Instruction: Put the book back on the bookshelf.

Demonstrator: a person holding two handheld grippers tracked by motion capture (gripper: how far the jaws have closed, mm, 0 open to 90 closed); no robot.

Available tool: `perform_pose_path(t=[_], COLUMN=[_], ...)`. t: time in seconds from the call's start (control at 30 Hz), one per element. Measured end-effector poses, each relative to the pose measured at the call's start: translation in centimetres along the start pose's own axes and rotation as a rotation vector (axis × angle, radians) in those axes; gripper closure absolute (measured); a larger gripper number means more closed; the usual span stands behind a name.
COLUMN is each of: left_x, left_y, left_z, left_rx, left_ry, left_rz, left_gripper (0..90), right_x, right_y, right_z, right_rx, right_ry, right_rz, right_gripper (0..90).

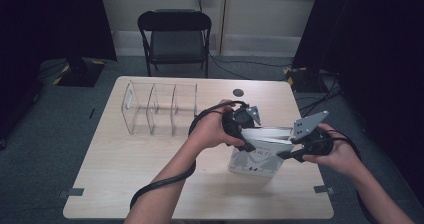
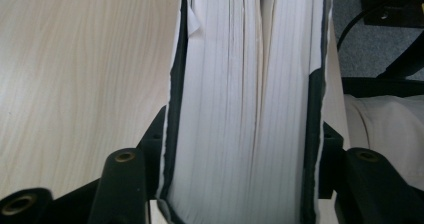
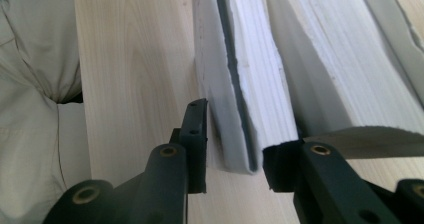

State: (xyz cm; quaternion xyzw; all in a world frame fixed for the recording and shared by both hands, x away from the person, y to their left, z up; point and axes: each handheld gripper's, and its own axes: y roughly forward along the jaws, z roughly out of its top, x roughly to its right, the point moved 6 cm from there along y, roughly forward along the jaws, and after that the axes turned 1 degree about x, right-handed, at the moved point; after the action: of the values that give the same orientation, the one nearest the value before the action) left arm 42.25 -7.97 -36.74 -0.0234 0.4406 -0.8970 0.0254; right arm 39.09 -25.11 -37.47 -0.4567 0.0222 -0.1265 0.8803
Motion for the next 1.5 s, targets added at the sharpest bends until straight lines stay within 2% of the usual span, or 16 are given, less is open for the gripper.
perform_pose_path(t=[0.23, 0.43, 0.83, 1.07, 1.23, 1.33, 1.43, 1.5], left_x=[0.3, 0.6, 1.1, 1.2, 1.1, 1.0, 1.0, 1.0], left_y=[-0.1, -0.2, -0.5, -0.9, -1.7, -2.3, -2.8, -2.8], left_z=[-0.2, -0.1, -0.1, -0.6, -1.4, -2.1, -2.7, -2.8], left_rx=[0.002, -0.018, -0.069, -0.07, -0.093, -0.115, -0.12, -0.114], left_ry=[-0.033, -0.054, -0.026, -0.042, -0.069, -0.086, -0.113, -0.117], left_rz=[0.024, 0.033, 0.042, 0.041, 0.048, 0.052, 0.062, 0.063], left_gripper=[47.7, 48.3, 49.3, 49.6, 51.5, 52.0, 51.9, 51.7], right_x=[0.0, 0.0, -0.5, -0.7, -0.5, -0.3, 0.0, 0.1], right_y=[0.2, 0.4, 0.3, 0.4, 0.3, 0.4, 0.4, 0.6], right_z=[0.0, 0.0, 0.0, 0.3, 0.0, -0.4, -0.8, -1.1], right_rx=[0.024, 0.047, 0.042, 0.042, 0.028, 0.006, 0.018, 0.031], right_ry=[0.006, 0.015, 0.013, 0.018, 0.025, 0.025, 0.04, 0.056], right_rz=[-0.01, 0.001, 0.027, 0.054, 0.044, 0.011, -0.005, -0.017], right_gripper=[58.6, 53.8, 51.4, 48.2, 43.5, 39.7, 39.5, 38.7])
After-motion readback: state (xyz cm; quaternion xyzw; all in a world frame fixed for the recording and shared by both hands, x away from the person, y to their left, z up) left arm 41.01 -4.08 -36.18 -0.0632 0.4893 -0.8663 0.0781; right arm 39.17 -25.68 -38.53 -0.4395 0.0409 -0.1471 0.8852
